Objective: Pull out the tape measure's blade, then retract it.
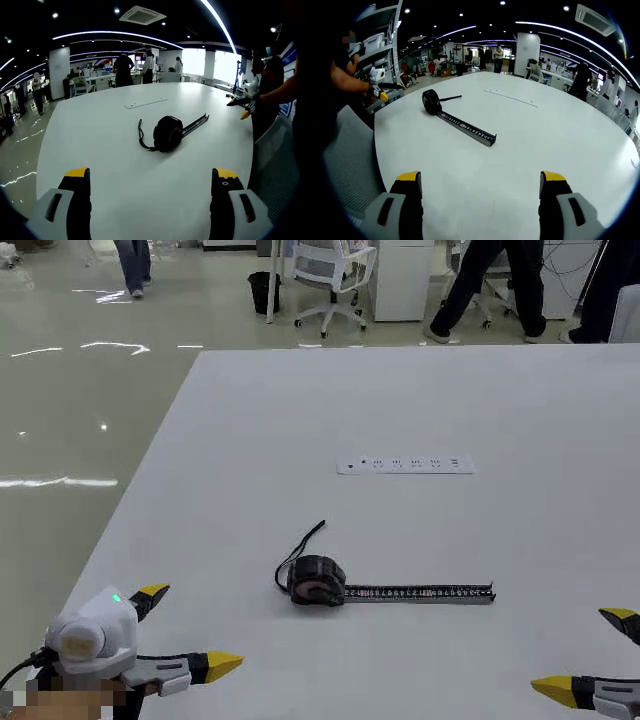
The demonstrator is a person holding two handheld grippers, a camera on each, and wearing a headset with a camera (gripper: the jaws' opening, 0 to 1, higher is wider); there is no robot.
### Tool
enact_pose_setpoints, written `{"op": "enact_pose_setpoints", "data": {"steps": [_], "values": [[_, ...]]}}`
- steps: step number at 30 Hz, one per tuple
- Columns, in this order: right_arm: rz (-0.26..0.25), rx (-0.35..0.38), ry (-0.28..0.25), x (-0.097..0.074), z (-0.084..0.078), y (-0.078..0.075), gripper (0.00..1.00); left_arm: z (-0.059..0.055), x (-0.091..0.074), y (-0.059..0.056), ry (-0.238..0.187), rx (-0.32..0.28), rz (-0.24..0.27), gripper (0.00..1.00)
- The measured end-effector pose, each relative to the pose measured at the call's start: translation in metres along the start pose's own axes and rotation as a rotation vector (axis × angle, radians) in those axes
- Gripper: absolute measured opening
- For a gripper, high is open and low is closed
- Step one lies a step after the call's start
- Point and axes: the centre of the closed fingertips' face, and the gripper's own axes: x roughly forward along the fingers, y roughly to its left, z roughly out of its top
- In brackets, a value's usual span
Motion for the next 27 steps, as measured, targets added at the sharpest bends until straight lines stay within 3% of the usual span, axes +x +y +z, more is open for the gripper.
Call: {"op": "enact_pose_setpoints", "data": {"steps": [1,6,10,12,15,17,24,27], "values": [[-0.001,0.005,0.000,-0.002,-0.001,0.000,1.00,-0.001,-0.002,0.002,0.004,-0.022,0.007,0.99],[-0.006,-0.004,-0.020,-0.013,-0.003,0.005,1.00,-0.001,-0.018,0.009,-0.013,-0.023,0.042,0.99],[-0.004,-0.040,-0.048,-0.021,-0.003,0.011,1.00,-0.007,-0.028,0.006,-0.012,-0.012,0.030,0.99],[-0.010,-0.021,-0.033,-0.024,-0.007,0.010,1.00,-0.010,-0.032,0.009,-0.007,-0.002,0.041,0.99],[-0.019,-0.001,-0.022,-0.029,-0.015,0.008,1.00,-0.011,-0.039,0.010,-0.014,-0.032,0.064,0.99],[-0.021,0.000,-0.024,-0.031,-0.016,0.008,1.00,-0.011,-0.041,0.009,-0.017,-0.054,0.059,0.99],[-0.053,0.031,-0.040,-0.038,-0.016,0.004,1.00,-0.010,-0.037,-0.001,0.005,-0.019,0.063,0.99],[-0.065,0.039,-0.036,-0.039,-0.017,0.003,1.00,-0.012,-0.035,0.001,0.014,-0.023,0.059,0.99]]}}
